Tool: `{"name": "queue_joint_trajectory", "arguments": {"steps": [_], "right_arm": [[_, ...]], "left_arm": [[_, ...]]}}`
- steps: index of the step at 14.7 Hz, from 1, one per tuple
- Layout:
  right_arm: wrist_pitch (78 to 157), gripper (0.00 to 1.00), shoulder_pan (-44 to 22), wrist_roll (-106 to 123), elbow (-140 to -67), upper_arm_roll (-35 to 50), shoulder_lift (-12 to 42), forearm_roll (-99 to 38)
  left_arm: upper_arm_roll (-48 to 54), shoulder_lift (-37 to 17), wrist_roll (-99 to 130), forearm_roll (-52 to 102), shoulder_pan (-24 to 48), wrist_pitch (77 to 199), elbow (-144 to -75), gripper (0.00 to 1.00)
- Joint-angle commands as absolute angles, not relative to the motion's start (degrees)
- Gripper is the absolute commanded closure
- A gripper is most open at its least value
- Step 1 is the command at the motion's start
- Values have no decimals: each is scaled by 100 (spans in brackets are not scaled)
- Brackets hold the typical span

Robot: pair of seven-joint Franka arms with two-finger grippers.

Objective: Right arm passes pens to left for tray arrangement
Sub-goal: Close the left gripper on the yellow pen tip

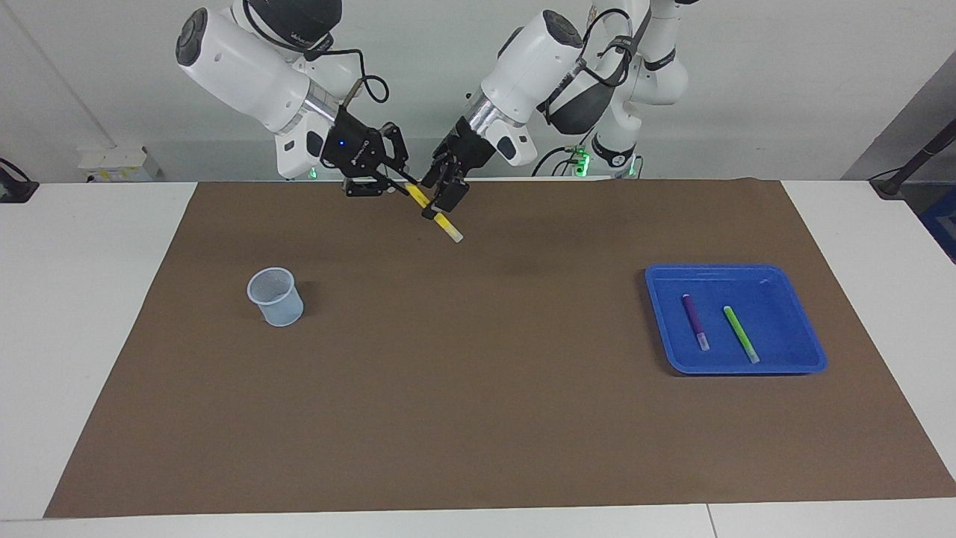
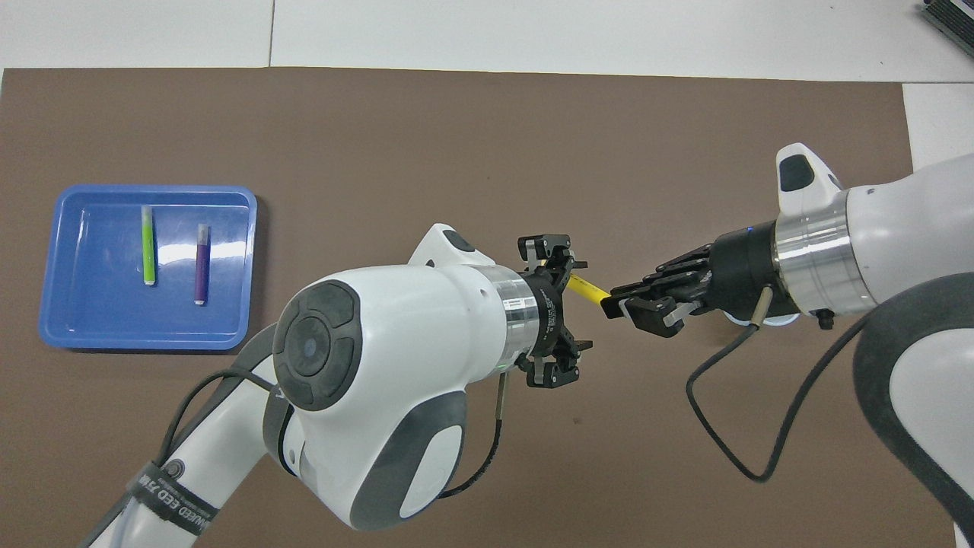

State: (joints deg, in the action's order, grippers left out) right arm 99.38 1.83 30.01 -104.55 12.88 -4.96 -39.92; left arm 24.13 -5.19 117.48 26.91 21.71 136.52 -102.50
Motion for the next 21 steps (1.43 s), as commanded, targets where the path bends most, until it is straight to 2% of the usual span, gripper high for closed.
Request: {"name": "queue_joint_trajectory", "arguments": {"steps": [1,6,10,11,13,15,20,21], "right_arm": [[10063,100,246,3023,-10652,1327,-668,-4175],[10064,100,237,3032,-10644,1327,-659,-4175],[10063,100,246,3059,-10644,1327,-668,-4175],[10063,100,246,3059,-10644,1336,-668,-4175],[10063,100,246,3059,-10644,1327,-659,-4175],[10046,100,246,3067,-10644,1336,-659,-4175],[10055,100,246,3076,-10644,1336,-659,-4184],[10055,100,246,3067,-10644,1336,-659,-4184]], "left_arm": [[2338,-474,11769,2646,2268,14122,-10476,16],[2338,-545,11768,2637,2268,14388,-10485,27],[2347,-554,11742,2409,2268,14274,-10459,28],[2347,-554,11751,2391,2268,14195,-10433,32],[2347,-554,11742,2373,2268,14107,-10415,45],[2338,-554,11725,2356,2259,14011,-10406,51],[2347,-580,11672,1986,2259,13466,-10195,51],[2338,-580,11681,1986,2250,13387,-10187,54]]}}
